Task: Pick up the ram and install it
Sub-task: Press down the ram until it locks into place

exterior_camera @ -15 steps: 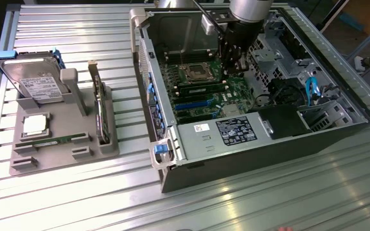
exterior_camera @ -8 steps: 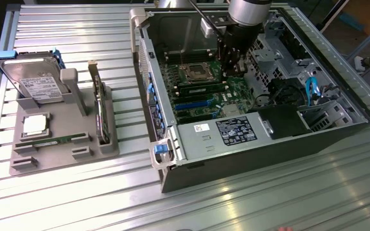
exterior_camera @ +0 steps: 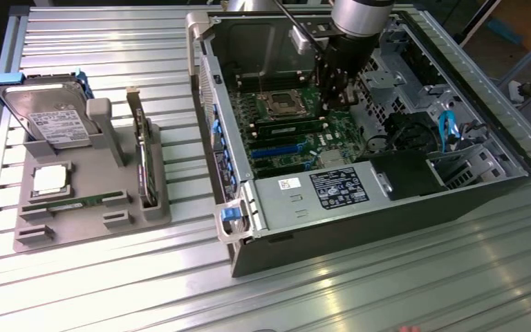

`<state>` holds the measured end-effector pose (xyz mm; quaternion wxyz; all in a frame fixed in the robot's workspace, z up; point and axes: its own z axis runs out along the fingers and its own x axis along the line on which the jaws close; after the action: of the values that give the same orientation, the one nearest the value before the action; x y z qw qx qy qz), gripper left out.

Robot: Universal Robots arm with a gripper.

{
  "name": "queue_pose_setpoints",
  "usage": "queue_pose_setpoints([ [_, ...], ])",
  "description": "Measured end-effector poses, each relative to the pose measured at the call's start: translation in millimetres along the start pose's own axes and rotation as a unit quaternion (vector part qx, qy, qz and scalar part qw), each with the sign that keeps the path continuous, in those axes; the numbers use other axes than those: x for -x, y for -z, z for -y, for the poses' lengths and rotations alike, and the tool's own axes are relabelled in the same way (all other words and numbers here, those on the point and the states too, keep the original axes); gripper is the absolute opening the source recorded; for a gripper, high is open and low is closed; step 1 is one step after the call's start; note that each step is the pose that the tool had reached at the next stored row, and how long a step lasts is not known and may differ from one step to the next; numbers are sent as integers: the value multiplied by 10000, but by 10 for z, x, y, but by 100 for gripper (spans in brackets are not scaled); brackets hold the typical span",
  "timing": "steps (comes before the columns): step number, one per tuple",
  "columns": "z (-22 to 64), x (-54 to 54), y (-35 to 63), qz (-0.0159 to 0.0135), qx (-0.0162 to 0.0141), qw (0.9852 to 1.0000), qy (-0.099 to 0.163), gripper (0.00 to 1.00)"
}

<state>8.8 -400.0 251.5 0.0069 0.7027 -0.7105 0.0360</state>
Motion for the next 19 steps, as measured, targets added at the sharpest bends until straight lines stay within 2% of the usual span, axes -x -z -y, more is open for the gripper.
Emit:
queue_pose_setpoints([
  [3,3,1,-8,3,-1,10000,0,11],
  [8,-1,5,-93,0,0,10000,0,11],
  [17,36,6,-96,0,5,10000,0,11],
  [19,34,8,-132,1,4,10000,0,11],
])
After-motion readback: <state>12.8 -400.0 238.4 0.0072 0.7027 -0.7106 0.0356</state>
